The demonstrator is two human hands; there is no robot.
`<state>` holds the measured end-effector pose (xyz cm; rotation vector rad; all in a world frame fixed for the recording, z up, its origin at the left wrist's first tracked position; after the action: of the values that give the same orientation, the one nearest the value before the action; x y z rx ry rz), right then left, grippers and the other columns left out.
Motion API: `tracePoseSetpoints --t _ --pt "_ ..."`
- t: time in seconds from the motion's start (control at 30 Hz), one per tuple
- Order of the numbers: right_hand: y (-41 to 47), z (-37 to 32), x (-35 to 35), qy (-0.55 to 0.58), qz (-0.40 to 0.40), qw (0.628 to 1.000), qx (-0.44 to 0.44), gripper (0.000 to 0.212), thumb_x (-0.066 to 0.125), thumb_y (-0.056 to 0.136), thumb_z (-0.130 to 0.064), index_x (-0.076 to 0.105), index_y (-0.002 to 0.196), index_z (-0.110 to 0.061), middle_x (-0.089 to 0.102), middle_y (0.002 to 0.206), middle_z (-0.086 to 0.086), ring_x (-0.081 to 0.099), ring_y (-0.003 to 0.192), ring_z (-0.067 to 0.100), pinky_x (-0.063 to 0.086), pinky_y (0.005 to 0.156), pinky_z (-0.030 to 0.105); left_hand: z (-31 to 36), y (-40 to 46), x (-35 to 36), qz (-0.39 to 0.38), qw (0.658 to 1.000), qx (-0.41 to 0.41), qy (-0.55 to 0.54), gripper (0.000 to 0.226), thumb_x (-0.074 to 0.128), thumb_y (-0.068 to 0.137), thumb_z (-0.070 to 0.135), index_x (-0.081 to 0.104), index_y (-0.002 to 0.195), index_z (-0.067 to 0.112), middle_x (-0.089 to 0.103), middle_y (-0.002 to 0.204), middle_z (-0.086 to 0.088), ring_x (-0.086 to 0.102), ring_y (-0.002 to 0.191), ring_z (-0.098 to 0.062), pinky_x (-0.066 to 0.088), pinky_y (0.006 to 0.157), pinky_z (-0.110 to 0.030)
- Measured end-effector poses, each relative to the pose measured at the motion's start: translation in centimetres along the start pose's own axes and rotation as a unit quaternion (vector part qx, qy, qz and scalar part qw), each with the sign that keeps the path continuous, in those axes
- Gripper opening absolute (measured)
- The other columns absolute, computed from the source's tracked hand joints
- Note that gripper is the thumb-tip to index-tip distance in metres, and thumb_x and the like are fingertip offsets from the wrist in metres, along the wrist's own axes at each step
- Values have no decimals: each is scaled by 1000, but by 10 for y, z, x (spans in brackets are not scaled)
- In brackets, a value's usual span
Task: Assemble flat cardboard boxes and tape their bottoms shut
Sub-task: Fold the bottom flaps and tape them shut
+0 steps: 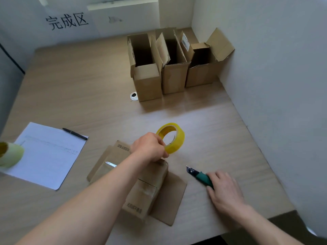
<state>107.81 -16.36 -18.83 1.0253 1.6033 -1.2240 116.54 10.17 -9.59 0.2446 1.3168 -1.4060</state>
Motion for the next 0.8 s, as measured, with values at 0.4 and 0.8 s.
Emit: tracePoseSetpoints --t 0.4,0.8 --pt "6 -56 -51 285 117 941 -142 31 64 90 -18 66 121 -22 68 110 -9 64 98 14 53 81 32 0 -3 0 -10 1000 -6 -20 26 88 60 38 72 80 34 67 83 14 63 87 -15 43 71 -25" --pt "17 -58 -66 258 114 936 -208 33 60 90 -20 66 122 -19 68 108 -4 67 94 21 56 75 40 0 2 -2 4 1000 -4 -14 28 88 59 44 69 77 34 66 82 16 63 88 -15 45 74 -26"
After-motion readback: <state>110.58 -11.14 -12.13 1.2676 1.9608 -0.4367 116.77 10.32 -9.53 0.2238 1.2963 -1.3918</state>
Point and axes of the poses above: each hand's wrist, its own y-axis towards the middle knuckle, its own x-axis out of the palm, z = x × y, the point moved 6 cm from there along y, towards the middle knuckle
